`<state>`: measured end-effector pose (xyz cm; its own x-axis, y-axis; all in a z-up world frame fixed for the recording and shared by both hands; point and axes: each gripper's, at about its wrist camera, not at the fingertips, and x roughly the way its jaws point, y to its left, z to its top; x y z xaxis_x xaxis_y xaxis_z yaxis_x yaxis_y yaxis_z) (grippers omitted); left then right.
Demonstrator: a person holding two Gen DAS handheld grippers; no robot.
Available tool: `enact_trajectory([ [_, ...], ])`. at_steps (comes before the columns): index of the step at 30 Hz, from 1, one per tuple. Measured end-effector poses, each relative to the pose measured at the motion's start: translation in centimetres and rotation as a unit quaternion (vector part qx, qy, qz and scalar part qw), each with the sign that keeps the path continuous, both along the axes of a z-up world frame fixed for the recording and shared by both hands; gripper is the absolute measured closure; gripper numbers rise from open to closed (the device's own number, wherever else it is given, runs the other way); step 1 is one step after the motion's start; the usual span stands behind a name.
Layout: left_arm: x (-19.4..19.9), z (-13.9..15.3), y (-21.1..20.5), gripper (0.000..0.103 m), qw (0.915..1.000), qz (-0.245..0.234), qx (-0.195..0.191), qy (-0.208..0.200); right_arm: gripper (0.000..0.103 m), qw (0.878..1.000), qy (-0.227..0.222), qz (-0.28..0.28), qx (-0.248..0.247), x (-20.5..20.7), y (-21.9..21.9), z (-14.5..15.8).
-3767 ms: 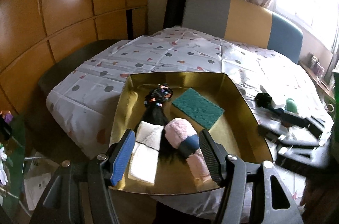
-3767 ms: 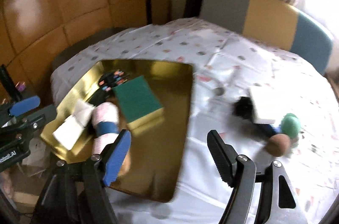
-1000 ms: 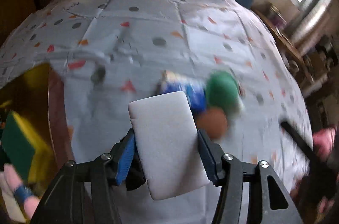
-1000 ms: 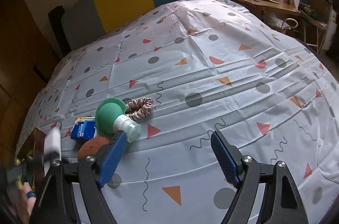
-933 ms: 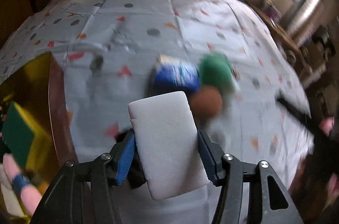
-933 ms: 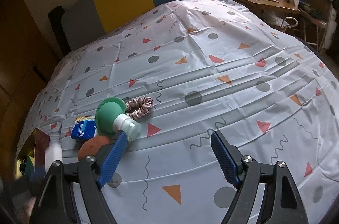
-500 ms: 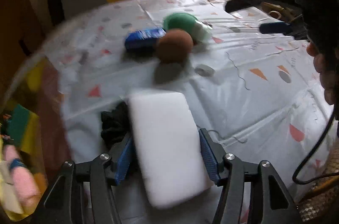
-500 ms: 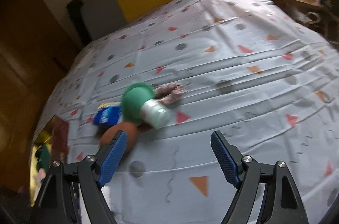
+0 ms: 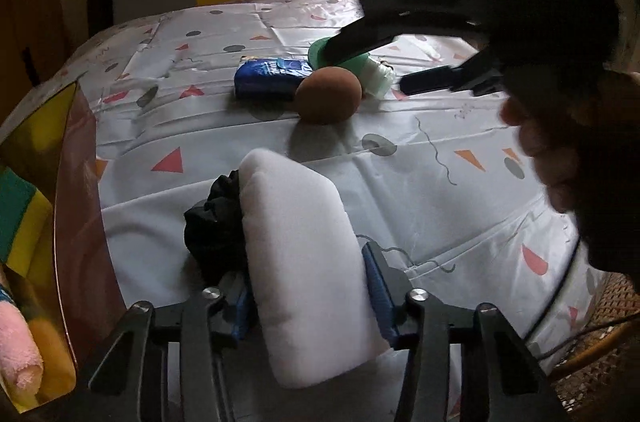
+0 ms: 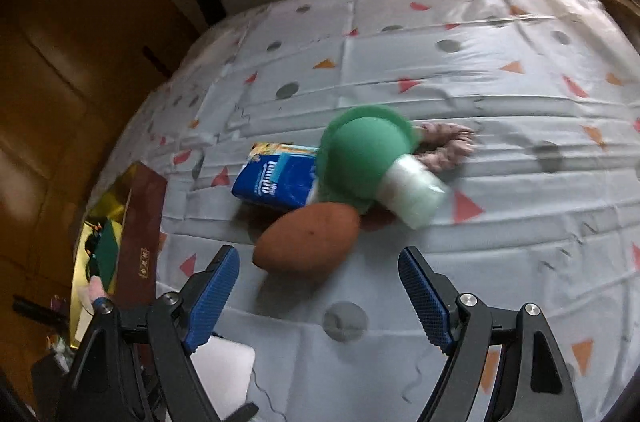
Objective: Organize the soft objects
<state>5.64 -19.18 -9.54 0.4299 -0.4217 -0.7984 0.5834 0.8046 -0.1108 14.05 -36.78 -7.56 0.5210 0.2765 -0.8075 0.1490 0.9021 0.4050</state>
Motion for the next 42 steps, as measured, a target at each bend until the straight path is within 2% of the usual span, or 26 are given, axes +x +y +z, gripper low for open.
enact_trajectory([
  [3, 0.3, 0.0, 0.9, 0.062, 0.9996, 0.002, -0.027, 0.01, 0.015, 1.0, 0.016, 0.016, -0.015, 1.9, 1.4, -0.9],
  [4, 0.3, 0.1, 1.0, 0.065, 0.9995, 0.0, -0.03, 0.012, 0.018, 0.999, 0.017, 0.018, -0.036, 2.5, 2.0, -1.1],
  [5, 0.3, 0.1, 1.1, 0.065, 0.9992, -0.002, -0.037, 0.018, 0.038, 0.998, 0.017, 0.025, -0.051, 2.9, 2.4, -1.3],
  [6, 0.4, 0.1, 1.3, 0.064, 0.9984, -0.007, -0.049, 0.028, 0.047, 0.997, 0.024, 0.033, -0.061, 3.1, 2.6, -1.4],
  [10, 0.3, 0.3, 1.7, 0.061, 0.9965, -0.019, -0.069, 0.042, 0.053, 0.995, 0.019, 0.039, -0.087, 2.7, 2.6, -1.2],
  [11, 0.3, 0.4, 1.8, 0.058, 0.9954, -0.021, -0.081, 0.047, 0.052, 0.995, 0.019, 0.041, -0.086, 2.4, 2.3, -1.1],
  [12, 0.5, 0.5, 1.9, 0.057, 0.9936, -0.027, -0.095, 0.055, 0.044, 0.996, 0.022, 0.042, -0.076, 2.0, 1.9, -1.1],
  [13, 0.6, 0.6, 1.9, 0.056, 0.9922, -0.032, -0.104, 0.06, 0.04, 0.996, 0.026, 0.039, -0.073, 1.7, 1.4, -1.1],
  [15, 0.5, 1.2, 1.9, 0.054, 0.9897, -0.046, -0.121, 0.061, 0.021, 0.995, 0.021, 0.022, -0.093, 0.7, 0.4, -0.6],
  [19, -0.2, 2.6, 1.8, 0.049, 0.9862, -0.073, -0.136, 0.059, 0.018, 0.999, 0.008, 0.018, -0.041, -1.3, -1.3, 0.5],
  [21, -0.8, 2.9, 1.9, 0.049, 0.9866, -0.082, -0.132, 0.05, 0.018, 1.0, 0.004, 0.028, -0.009, -2.5, -1.4, 0.9],
  [23, -1.2, 2.9, 2.2, 0.049, 0.985, -0.089, -0.135, 0.061, 0.018, 0.999, 0.005, 0.043, 0.024, -3.4, -0.8, 1.0],
  [26, -1.3, 2.8, 2.7, 0.049, 0.9868, -0.079, -0.125, 0.065, 0.018, 0.996, 0.014, 0.066, 0.052, -4.9, 0.5, 0.7],
  [35, -0.4, 5.2, 4.3, 0.049, 0.9951, -0.025, -0.092, 0.025, 0.018, 0.995, 0.046, 0.068, 0.049, -7.3, 2.7, -0.6],
  [39, 0.3, 5.9, 4.1, 0.05, 0.9995, -0.006, -0.03, -0.006, 0.018, 0.994, 0.069, 0.078, 0.046, -8.2, 4.0, -1.3],
  [42, 1.7, 6.1, 3.4, 0.05, 0.9999, -0.006, 0.0, -0.009, 0.018, 0.994, 0.067, 0.076, 0.033, -9.0, 4.6, -1.2],
])
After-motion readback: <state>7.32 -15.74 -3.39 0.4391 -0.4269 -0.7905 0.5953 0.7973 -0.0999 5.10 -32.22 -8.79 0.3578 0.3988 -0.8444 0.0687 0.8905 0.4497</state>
